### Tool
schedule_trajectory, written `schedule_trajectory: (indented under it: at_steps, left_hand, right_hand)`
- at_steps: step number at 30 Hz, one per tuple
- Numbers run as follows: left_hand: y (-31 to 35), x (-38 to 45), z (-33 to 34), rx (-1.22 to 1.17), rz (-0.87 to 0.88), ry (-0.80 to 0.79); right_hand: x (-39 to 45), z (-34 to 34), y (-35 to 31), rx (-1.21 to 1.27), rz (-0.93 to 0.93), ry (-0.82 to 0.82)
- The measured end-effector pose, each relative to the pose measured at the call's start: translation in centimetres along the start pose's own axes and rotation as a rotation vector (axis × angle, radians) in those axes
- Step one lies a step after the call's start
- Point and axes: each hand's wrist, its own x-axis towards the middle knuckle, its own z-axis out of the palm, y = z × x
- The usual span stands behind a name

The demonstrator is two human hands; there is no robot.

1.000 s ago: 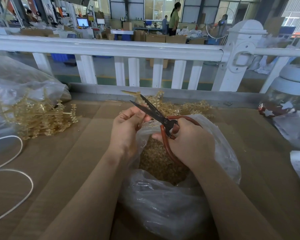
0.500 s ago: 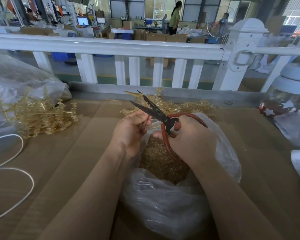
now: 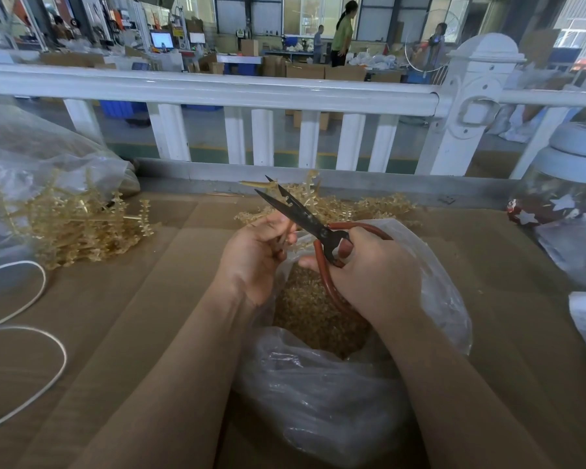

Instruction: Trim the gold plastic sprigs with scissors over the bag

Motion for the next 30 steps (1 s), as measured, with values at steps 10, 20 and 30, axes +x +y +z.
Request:
schedule_trajectory:
  at_steps: [10, 20, 30]
  left_hand:
    - [-0.57, 0.51, -0.16, -0.007, 0.051, -0.051]
    - [-0.1, -0.09, 0.58, 0.032, 0.157, -0.063]
    - [-0.46, 0.35, 0.22, 0.336, 0.421, 0.062]
  right_hand:
    - [-0.2, -0.22, -0.17, 0.027, -0.01, 0.031]
    - [-0.03, -0.23, 0.09, 0.038, 0.008, 0.011]
    - [-0.01, -0.18, 0.32, 0.04, 0.021, 0.011]
